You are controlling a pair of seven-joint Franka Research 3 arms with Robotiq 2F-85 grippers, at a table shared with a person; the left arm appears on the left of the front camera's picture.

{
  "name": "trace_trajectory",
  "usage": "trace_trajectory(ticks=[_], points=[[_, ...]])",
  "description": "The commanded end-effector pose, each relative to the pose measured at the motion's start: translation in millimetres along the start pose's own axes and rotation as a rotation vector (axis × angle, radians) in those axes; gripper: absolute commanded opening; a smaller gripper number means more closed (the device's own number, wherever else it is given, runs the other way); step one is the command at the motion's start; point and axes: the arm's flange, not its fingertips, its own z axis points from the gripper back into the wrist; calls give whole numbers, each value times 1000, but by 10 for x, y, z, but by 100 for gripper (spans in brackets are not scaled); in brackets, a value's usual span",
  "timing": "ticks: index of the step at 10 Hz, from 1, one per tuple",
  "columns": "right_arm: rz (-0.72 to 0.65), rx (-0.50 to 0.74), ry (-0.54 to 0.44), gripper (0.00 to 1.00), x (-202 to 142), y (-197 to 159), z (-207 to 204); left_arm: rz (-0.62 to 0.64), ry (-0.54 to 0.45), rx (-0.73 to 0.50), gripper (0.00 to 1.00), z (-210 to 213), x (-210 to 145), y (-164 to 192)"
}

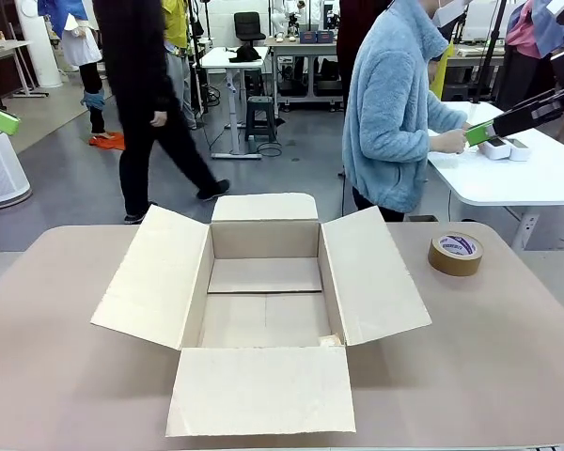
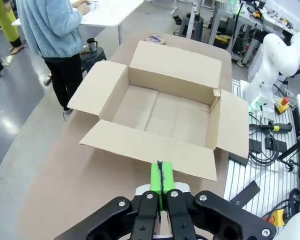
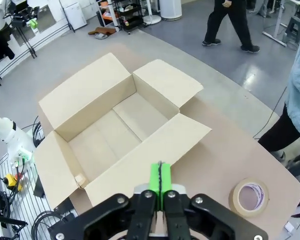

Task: Wrap the clocks to prevent damage.
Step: Open the side flaps of the Package Box.

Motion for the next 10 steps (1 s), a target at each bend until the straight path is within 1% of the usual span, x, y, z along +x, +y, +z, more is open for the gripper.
trace_trajectory(ticks=[1, 2, 3, 4, 5, 6, 7, 8, 9, 10], points=[[-121, -106, 39, 0, 13, 129, -148, 87, 2, 28, 0, -87, 101, -46], [-212, -146, 80, 0, 90, 320, -303, 132, 47, 76, 0, -238, 232, -113], [-260, -130, 118, 0, 164, 521, -499, 193, 112, 143, 0, -454, 387, -166], [-307, -140, 174, 0, 221, 714, -768, 285, 197, 197, 0, -763, 539, -212], [-370, -189, 237, 0, 252, 871, -1081, 386, 328, 239, 0, -1122, 668, -264], [-406, -219, 317, 0, 257, 983, -1401, 440, 436, 250, 0, -1522, 758, -298], [-436, -282, 359, 0, 246, 1024, -1628, 485, 503, 298, 0, -1817, 778, -301], [-453, -335, 395, 0, 224, 1067, -1796, 550, 552, 364, 0, -2053, 765, -285], [-467, -410, 428, 0, 192, 1084, -1917, 586, 571, 417, 0, -2239, 736, -270], [-448, -428, 478, 0, 147, 1118, -1988, 602, 581, 463, 0, -2388, 680, -278]])
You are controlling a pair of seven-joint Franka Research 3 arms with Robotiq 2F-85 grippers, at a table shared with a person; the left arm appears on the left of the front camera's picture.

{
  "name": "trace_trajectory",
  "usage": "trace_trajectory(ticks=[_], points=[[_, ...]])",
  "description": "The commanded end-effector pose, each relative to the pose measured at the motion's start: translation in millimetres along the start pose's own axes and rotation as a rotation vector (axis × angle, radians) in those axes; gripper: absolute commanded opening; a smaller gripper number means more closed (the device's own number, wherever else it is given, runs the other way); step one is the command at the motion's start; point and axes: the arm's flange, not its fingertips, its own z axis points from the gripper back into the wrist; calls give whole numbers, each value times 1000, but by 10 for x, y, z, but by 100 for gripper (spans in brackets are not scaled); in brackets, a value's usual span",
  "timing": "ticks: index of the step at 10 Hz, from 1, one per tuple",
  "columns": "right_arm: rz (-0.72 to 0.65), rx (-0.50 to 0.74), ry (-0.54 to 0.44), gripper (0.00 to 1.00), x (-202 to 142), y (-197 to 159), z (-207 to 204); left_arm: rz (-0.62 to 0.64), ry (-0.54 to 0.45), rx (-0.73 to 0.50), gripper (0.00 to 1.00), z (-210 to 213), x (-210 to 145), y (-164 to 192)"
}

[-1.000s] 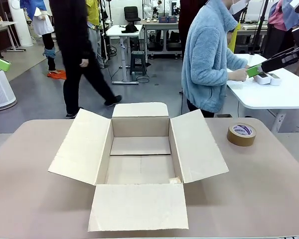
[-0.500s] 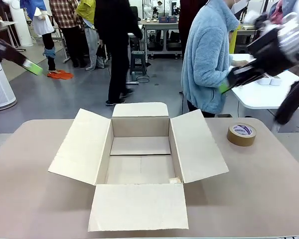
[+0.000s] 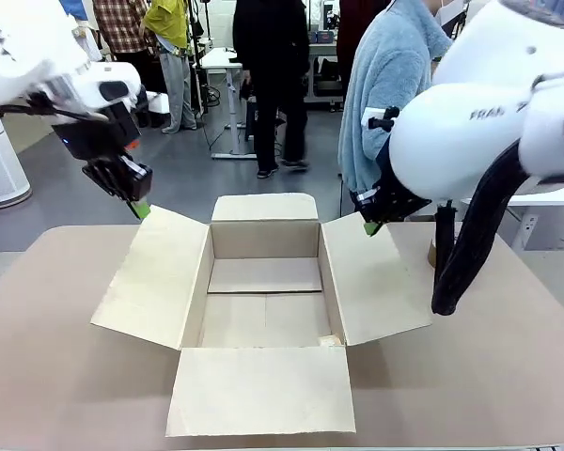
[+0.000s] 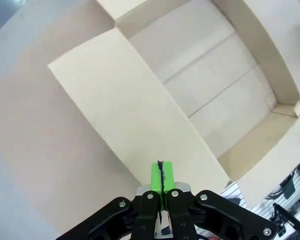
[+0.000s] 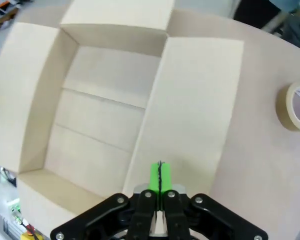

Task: Wrap the clocks to prevent damage.
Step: Open the side flaps of the Package Box.

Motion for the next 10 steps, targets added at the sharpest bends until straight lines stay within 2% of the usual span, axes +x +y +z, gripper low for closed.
trace_trajectory(ticks=[1, 2, 4, 5, 6, 9, 10], points=[[182, 13, 91, 0, 54, -12, 121, 29, -14, 39, 0, 80, 72, 98], [0, 0, 0, 0, 0, 0, 0, 0, 0, 0, 0, 0, 0, 0], [0, 0, 0, 0, 0, 0, 0, 0, 0, 0, 0, 0, 0, 0], [40, -13, 31, 1, 18, -4, 5, 0, 0, 0, 0, 0, 0, 0], [52, -59, 47, 1, -89, 72, -67, 13, 2, 1, 0, -37, 32, 7], [13, -269, 82, 1, -218, 238, -464, 76, 49, 254, 0, -478, 92, -361], [-4, -282, 99, 1, -254, 176, -559, 86, 68, 289, 0, -630, 83, -398]])
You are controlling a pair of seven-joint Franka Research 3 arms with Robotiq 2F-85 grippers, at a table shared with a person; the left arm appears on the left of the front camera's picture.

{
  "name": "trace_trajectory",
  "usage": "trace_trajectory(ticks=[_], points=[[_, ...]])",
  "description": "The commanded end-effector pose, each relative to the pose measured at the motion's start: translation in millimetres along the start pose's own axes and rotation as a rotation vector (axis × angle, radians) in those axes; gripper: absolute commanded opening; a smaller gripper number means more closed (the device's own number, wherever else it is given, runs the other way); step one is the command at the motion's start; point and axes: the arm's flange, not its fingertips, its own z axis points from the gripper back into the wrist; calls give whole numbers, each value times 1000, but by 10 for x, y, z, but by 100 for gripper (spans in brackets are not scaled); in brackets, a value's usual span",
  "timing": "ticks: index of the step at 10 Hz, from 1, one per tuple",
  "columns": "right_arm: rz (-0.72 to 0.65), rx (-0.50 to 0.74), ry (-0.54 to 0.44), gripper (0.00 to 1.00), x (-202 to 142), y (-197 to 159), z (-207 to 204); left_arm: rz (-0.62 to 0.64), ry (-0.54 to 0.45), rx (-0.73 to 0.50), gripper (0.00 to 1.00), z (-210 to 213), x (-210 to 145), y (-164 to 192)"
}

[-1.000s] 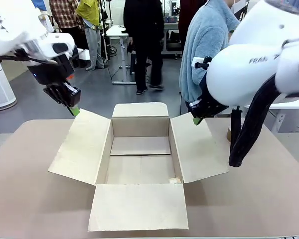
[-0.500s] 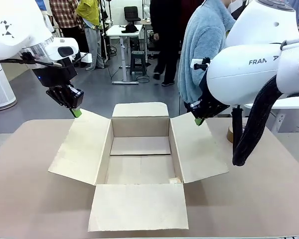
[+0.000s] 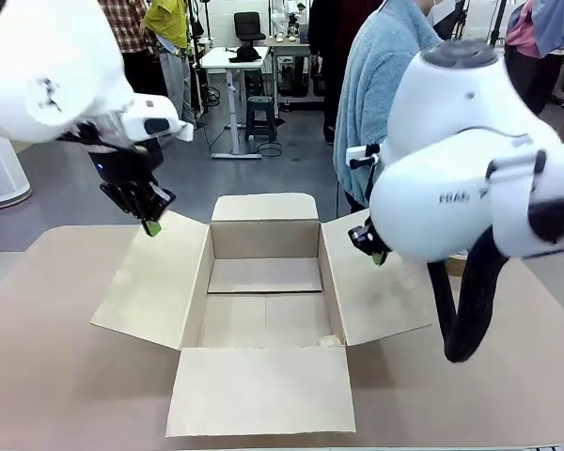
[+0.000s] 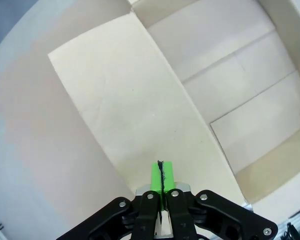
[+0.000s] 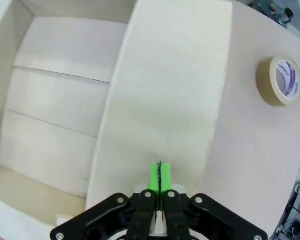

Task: Wrap the clocks to prevent damage.
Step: Open the side flaps of the Package Box.

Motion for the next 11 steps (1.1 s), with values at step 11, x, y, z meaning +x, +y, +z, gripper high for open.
trace_trajectory(ticks=[11], points=[[-209, 75, 143, 1, 139, -462, -953, 377, 88, -104, 0, -1247, -153, 545]])
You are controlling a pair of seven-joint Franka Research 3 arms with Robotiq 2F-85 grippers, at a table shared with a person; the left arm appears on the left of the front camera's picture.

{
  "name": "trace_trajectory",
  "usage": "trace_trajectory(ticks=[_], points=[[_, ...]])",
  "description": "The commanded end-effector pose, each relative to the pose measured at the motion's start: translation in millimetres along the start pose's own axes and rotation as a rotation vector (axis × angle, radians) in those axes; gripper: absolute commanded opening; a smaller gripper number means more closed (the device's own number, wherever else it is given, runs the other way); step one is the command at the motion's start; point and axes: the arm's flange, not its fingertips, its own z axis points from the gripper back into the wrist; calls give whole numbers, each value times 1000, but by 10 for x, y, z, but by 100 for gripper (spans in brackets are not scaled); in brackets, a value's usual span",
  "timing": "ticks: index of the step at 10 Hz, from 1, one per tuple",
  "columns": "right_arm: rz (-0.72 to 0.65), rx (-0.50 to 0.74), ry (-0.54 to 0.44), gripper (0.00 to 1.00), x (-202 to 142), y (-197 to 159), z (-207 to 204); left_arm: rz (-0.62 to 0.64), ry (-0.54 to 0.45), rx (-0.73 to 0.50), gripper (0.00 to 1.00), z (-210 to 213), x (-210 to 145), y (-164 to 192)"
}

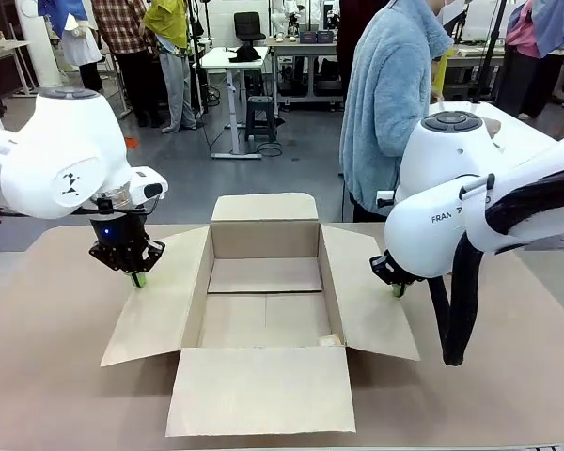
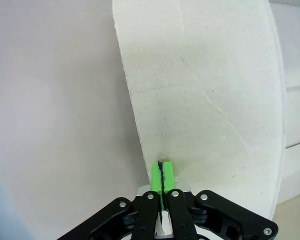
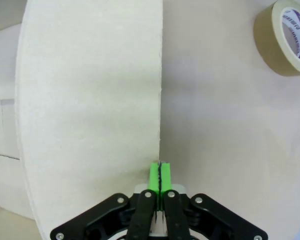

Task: Wrap the clocks to prevent damage.
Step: Open the side flaps of the Package Box.

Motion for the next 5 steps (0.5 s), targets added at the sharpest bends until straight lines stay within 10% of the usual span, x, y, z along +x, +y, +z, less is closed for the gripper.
trace_trajectory(ticks=[1, 5], points=[[-7, 46, 15, 1, 75, 42, -28, -2, 12, -70, 0, -114, 13, 2], [14, 58, 25, 1, 82, 64, -62, -20, 60, -83, 0, -315, 53, -96]])
